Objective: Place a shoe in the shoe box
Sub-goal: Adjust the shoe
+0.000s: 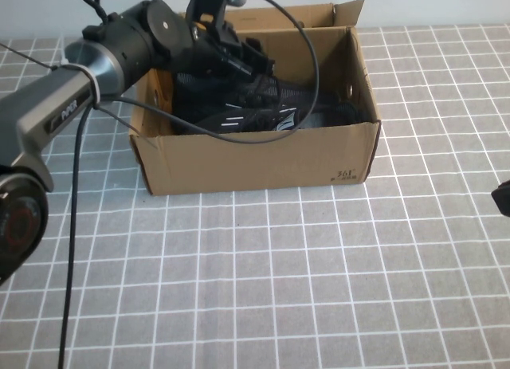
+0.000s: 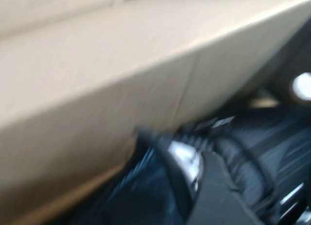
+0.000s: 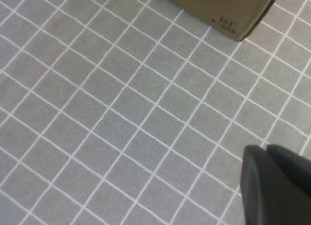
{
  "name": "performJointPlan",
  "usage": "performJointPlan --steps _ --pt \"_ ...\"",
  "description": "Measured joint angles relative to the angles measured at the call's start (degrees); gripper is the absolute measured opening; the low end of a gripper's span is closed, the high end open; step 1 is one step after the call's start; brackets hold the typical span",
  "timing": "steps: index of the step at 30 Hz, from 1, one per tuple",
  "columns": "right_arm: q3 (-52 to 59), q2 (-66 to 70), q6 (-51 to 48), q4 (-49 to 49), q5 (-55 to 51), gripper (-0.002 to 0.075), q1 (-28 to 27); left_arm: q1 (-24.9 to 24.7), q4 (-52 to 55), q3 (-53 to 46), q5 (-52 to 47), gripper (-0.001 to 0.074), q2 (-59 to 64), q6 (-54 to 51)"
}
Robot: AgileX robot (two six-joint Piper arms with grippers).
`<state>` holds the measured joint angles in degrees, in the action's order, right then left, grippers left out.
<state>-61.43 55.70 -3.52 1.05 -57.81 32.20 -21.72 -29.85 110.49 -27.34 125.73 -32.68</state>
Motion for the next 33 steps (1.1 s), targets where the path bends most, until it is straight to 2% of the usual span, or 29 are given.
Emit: performJointPlan --steps 5,10,22,33 --pt "0.00 0.00 0.00 0.00 0.00 -0.0016 0.00 0.10 6.88 0.00 -2.29 0.0346 0.30 12.20" --pt "0.00 0.00 0.00 -0.06 0.00 -0.0016 0.00 0.10 8.31 0.00 -3.98 0.0345 0.30 16.70" --pt "0.00 0.99 0.00 -0.19 0.00 -0.0016 0.00 0.10 8.78 0.00 -7.22 0.0345 -5.19 17.92" --pt "0.00 5.53 -0.23 -0.19 0.99 -0.0016 0.00 1.29 9.49 0.00 -2.91 0.0345 -0.46 18.78"
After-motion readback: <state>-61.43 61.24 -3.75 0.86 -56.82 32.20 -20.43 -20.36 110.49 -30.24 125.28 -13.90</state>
